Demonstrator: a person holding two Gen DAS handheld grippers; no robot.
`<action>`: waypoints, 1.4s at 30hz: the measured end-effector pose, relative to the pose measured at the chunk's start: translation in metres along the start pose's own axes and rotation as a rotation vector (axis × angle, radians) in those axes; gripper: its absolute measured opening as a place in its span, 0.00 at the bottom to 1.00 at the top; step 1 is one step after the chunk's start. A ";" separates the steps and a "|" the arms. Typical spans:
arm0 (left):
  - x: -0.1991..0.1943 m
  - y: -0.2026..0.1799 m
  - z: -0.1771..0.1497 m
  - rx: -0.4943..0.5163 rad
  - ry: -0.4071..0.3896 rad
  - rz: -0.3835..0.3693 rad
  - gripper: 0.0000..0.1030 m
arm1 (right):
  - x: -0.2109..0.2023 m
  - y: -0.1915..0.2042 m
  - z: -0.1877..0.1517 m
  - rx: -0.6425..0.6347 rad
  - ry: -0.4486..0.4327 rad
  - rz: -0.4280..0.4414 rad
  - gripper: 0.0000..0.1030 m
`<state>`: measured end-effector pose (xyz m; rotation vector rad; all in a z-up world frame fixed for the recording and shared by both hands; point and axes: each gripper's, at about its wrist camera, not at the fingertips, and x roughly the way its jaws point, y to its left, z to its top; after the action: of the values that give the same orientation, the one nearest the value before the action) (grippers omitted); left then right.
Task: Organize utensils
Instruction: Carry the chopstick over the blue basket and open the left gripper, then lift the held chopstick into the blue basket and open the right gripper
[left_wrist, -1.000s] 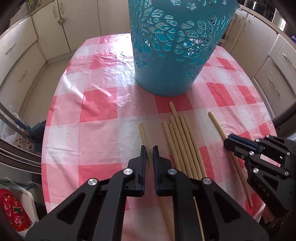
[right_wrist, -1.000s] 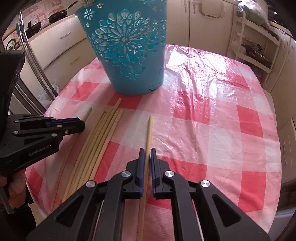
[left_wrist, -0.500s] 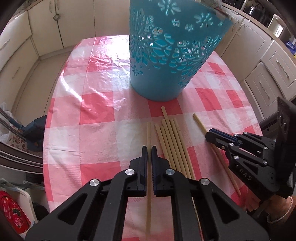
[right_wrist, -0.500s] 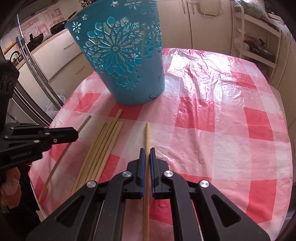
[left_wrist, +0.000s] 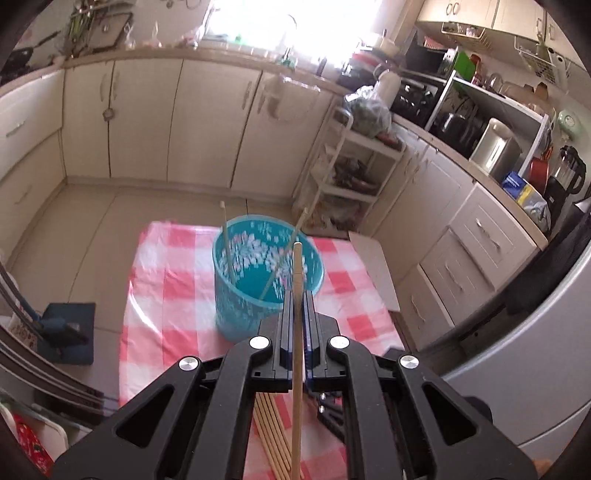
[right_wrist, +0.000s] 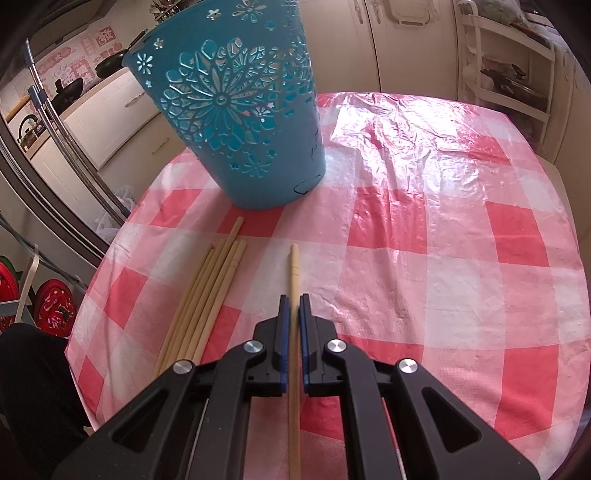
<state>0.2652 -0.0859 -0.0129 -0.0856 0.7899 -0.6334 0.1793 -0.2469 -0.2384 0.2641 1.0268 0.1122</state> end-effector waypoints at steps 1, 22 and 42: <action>0.000 -0.004 0.012 0.010 -0.037 0.015 0.04 | 0.000 0.000 0.000 0.000 0.001 0.000 0.06; 0.123 0.015 0.061 -0.051 -0.332 0.293 0.04 | 0.002 -0.001 0.003 -0.008 0.013 0.013 0.06; 0.044 0.081 -0.051 -0.105 -0.220 0.465 0.79 | -0.005 0.017 -0.006 -0.118 0.053 -0.044 0.15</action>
<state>0.2941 -0.0363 -0.1010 -0.0632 0.6005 -0.1377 0.1717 -0.2308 -0.2328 0.1313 1.0742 0.1405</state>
